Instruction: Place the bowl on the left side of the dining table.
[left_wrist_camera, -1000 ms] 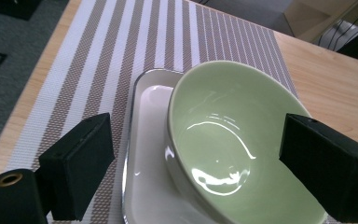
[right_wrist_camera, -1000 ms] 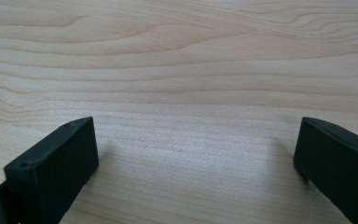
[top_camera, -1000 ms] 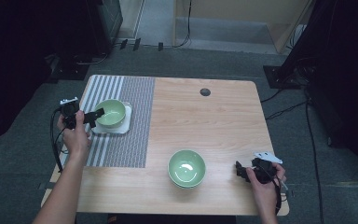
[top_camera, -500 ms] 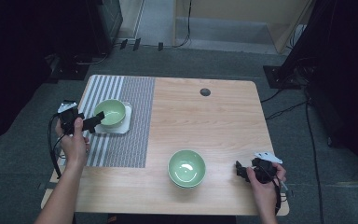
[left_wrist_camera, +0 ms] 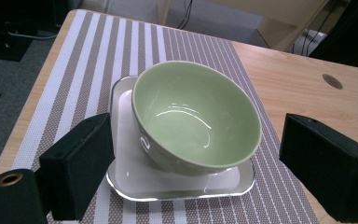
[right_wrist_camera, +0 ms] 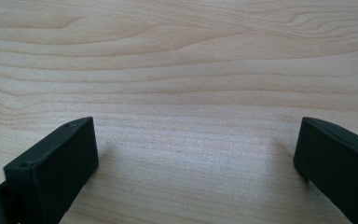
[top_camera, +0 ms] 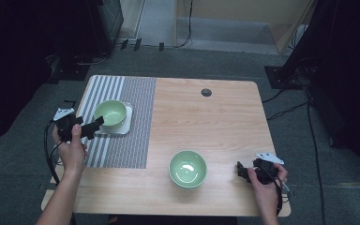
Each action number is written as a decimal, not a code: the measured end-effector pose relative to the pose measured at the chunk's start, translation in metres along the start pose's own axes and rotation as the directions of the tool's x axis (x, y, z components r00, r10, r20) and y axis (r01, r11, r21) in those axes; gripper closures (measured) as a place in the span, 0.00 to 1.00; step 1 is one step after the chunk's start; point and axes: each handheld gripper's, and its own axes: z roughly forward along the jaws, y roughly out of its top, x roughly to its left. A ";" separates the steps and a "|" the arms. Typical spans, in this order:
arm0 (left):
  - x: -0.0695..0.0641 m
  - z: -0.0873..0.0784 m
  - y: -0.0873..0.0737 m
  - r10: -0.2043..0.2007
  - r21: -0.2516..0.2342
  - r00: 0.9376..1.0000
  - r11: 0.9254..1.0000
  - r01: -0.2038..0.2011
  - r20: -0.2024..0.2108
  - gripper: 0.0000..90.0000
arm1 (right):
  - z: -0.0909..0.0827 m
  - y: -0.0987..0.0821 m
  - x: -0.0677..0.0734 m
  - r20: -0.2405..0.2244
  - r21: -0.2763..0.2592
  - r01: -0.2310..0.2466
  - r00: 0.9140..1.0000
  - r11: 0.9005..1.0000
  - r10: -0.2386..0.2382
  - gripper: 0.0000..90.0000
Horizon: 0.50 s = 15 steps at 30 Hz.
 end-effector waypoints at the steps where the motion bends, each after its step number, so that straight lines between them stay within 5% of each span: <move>1: 0.000 -0.002 -0.001 0.004 0.000 1.000 1.000 -0.004 0.001 0.11 | 0.000 0.000 0.000 0.000 0.000 0.000 1.000 1.000 0.000 0.00; 15: 0.001 -0.016 -0.017 0.038 0.010 0.999 0.999 -0.038 0.012 0.10 | 0.000 0.000 0.000 0.000 0.001 -0.001 1.000 1.000 0.001 0.00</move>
